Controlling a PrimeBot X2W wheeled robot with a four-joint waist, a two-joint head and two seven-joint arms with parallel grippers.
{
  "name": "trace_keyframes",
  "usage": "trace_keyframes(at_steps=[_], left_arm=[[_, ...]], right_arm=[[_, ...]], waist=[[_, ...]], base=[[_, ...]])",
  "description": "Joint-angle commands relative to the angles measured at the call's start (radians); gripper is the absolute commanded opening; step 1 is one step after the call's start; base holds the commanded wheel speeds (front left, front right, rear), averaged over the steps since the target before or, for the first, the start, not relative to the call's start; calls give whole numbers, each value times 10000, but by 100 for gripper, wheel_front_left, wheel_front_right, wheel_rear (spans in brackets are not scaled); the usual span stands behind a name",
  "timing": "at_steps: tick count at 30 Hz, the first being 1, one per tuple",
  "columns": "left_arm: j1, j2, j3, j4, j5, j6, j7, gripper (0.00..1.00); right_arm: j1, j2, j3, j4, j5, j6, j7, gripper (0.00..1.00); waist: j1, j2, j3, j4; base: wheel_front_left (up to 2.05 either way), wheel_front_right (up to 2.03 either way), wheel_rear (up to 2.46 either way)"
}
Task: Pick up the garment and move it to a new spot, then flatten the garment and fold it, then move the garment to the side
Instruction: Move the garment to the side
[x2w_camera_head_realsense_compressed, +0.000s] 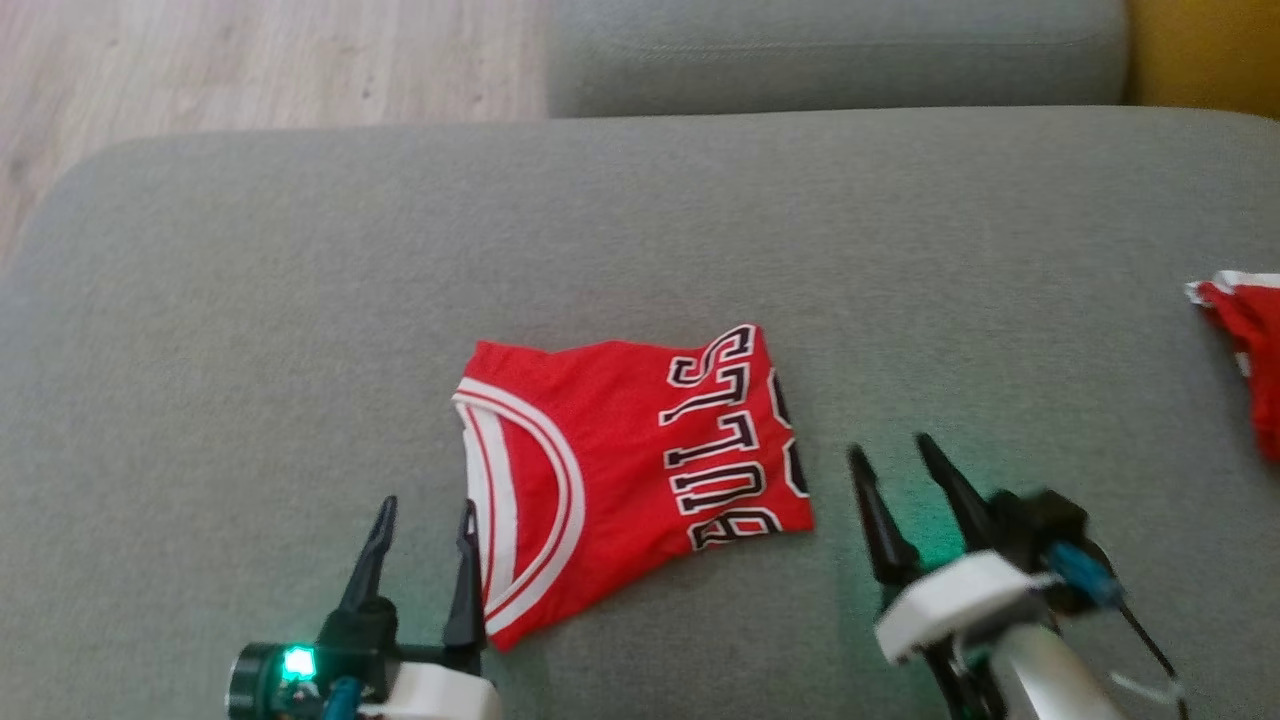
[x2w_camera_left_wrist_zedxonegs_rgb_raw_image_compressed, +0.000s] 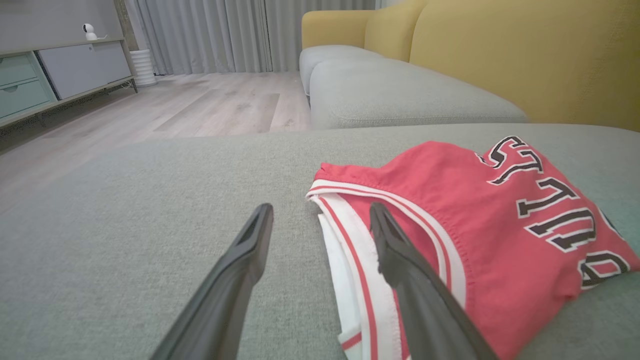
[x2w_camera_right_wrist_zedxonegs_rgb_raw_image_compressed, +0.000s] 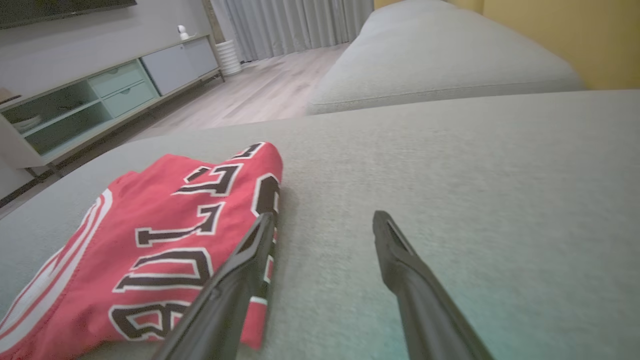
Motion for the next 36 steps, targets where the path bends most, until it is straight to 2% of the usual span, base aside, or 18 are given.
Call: trace_keyframes(at_steps=[1,4,11,12,13,14,19,24,29,36], left_arm=[[-426,1,104,-331,131,28,-82,100],[-454,1,-24,-274,95,37,-82,100],[-585,1,-510,-105,101,-59,-82,100],[-596,1,-545,-92,115,-62,-82,100],[-603,1,-564,-79,130,-59,-82,100],[-614,1,-576,-75,136,-58,-82,100],[-667,1,-520,-105,195,-43,-82,100],[-746,1,-451,-136,257,-143,-82,100],[-873,1,-412,-195,311,-221,-82,100],[-1032,1,-432,-168,297,-307,-82,100]], right_arm=[[-987,19,612,38,203,-7,-137,100],[-1373,19,941,490,408,-7,-137,100],[-2585,20,1509,2784,856,-7,236,100],[-2713,20,1532,3078,902,-7,305,95],[-2826,20,1525,3362,926,-7,344,32],[-2920,20,1511,3615,964,-7,347,0],[-3173,20,1175,4437,1160,-7,65,0],[-3164,20,822,4727,1362,-7,-107,0],[-2855,20,488,4086,1458,-7,-132,0],[-2104,20,562,3017,1447,-7,-135,0]], waist=[[0,0,221,300],[0,0,291,529],[0,0,475,1258],[0,0,487,1318],[0,0,508,1364],[0,0,528,1393],[0,0,613,1202],[0,0,562,415],[0,0,517,-983],[0,0,495,-3077]], base=[[0,0,0],[0,0,0],[0,0,0],[0,0,0],[0,0,0],[0,0,0],[0,0,0],[0,0,0],[0,0,0],[0,0,0]])
